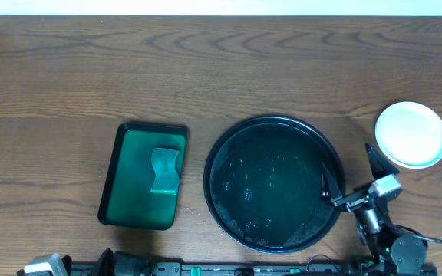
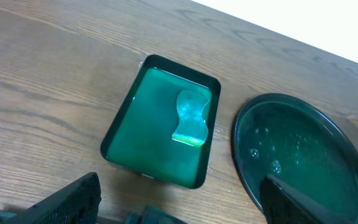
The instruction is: Clean dirty plates on tray and stack at the side
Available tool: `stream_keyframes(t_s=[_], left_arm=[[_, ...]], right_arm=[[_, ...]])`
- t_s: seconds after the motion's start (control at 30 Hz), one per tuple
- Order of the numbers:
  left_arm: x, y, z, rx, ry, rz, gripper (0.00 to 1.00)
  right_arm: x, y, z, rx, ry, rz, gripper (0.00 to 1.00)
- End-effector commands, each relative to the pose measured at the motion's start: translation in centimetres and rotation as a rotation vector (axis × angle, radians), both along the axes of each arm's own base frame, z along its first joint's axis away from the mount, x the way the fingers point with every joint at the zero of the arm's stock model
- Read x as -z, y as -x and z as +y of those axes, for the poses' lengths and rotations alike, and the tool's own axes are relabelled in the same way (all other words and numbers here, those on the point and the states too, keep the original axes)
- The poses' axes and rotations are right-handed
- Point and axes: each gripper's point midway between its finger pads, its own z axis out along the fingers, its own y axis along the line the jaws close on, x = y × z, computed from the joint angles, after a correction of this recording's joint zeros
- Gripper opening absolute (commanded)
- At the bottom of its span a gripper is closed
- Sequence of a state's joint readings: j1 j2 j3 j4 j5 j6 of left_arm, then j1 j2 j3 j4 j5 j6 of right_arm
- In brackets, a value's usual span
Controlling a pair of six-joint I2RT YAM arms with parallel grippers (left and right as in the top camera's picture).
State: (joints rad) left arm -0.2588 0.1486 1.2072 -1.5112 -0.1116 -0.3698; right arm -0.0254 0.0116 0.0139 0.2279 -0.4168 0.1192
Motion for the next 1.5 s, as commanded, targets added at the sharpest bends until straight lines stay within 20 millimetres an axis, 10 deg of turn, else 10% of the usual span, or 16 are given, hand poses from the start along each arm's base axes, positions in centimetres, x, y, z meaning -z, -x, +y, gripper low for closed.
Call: stream_keyframes(t_s=[0.0, 0.27, 1.47], left_arm=[[-0.2, 0.0, 0.2, -0.015, 0.003, -0.005, 0.82], [-0.2, 0.0, 0.2, -0.015, 0.003, -0.005, 0.82], [-0.2, 0.0, 0.2, -0.015, 0.003, -0.005, 0.82]], right_arm=[[0.6, -0.2, -0.3, 0.021, -0.015, 0.02, 0.99], [6.8, -1.2, -1.6, 0.097, -0.137, 0.327, 0.99], [6.7, -1.2, -1.7, 0.099, -0.122, 0.317, 0.99]])
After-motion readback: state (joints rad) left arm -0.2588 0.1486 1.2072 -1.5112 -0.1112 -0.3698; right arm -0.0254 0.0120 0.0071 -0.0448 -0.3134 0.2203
